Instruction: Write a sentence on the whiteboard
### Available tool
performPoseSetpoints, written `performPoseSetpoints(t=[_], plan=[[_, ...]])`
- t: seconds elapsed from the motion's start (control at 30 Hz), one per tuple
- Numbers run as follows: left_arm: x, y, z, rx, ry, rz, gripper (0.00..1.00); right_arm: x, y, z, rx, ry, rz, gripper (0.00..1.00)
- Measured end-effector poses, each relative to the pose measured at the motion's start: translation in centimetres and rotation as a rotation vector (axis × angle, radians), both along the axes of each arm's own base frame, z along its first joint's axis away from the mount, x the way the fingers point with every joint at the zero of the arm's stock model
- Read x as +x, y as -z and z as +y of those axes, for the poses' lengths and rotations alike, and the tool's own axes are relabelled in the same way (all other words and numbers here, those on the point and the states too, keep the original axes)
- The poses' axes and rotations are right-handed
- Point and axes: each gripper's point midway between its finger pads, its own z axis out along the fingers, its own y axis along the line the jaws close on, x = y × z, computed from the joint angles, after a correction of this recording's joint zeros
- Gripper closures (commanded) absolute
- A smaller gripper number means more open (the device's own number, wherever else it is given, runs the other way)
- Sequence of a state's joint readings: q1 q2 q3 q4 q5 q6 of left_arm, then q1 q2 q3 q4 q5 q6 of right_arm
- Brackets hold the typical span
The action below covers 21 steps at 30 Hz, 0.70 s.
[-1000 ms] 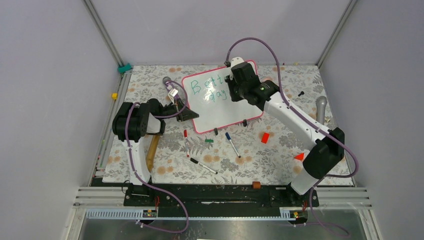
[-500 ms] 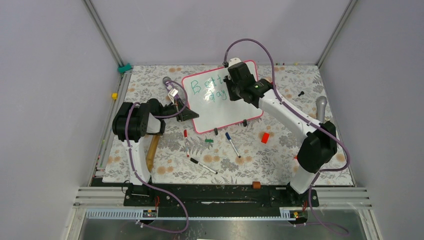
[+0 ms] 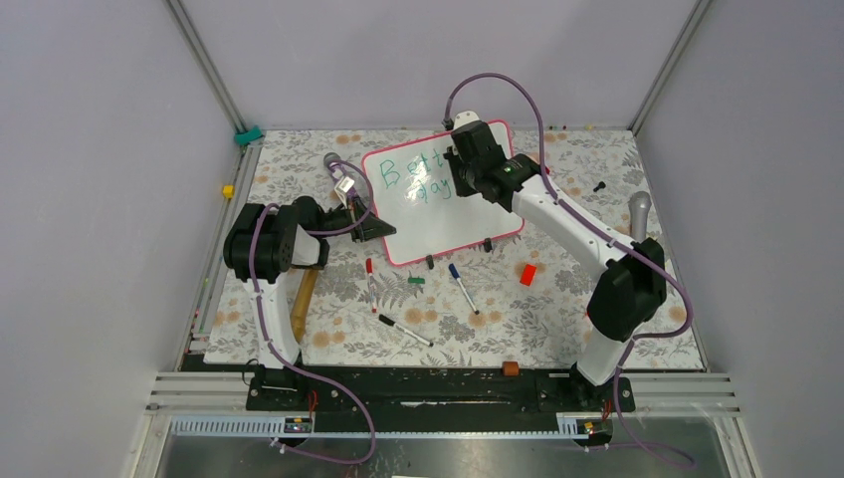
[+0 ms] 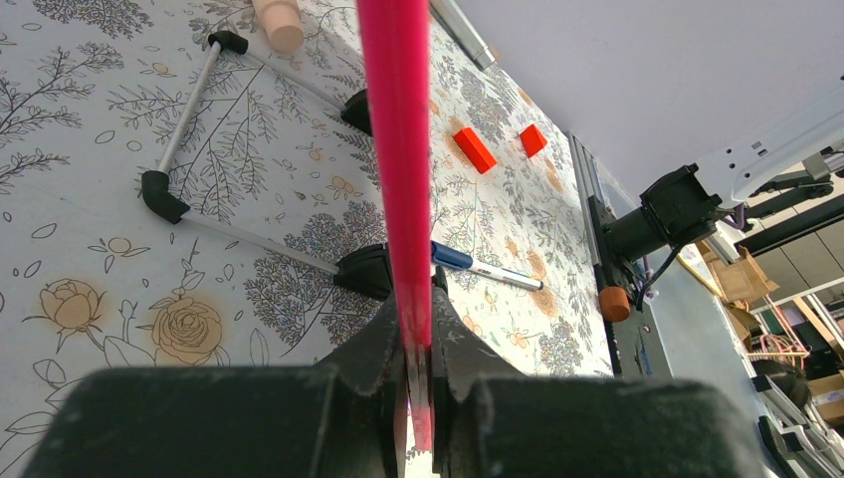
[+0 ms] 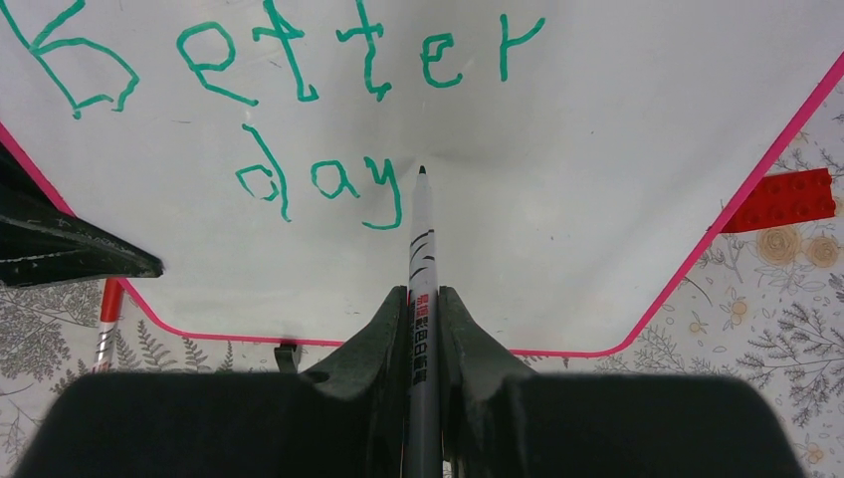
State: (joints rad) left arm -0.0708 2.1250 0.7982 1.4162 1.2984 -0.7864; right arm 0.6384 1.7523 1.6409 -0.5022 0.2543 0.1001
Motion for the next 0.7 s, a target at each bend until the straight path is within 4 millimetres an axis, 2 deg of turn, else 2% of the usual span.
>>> performPoseSetpoints(t=[0.43, 0.7], plan=[[0.0, 0.0, 0.0, 0.0, 0.0, 0.002, 1.0, 0.7, 1.2, -0.2, -0.035, 0.024, 0.007, 1.0], [0.0, 0.0, 0.0, 0.0, 0.0, 0.002, 1.0, 0.9, 1.1, -0.1, -0.035, 0.027, 0.004, 1.0]])
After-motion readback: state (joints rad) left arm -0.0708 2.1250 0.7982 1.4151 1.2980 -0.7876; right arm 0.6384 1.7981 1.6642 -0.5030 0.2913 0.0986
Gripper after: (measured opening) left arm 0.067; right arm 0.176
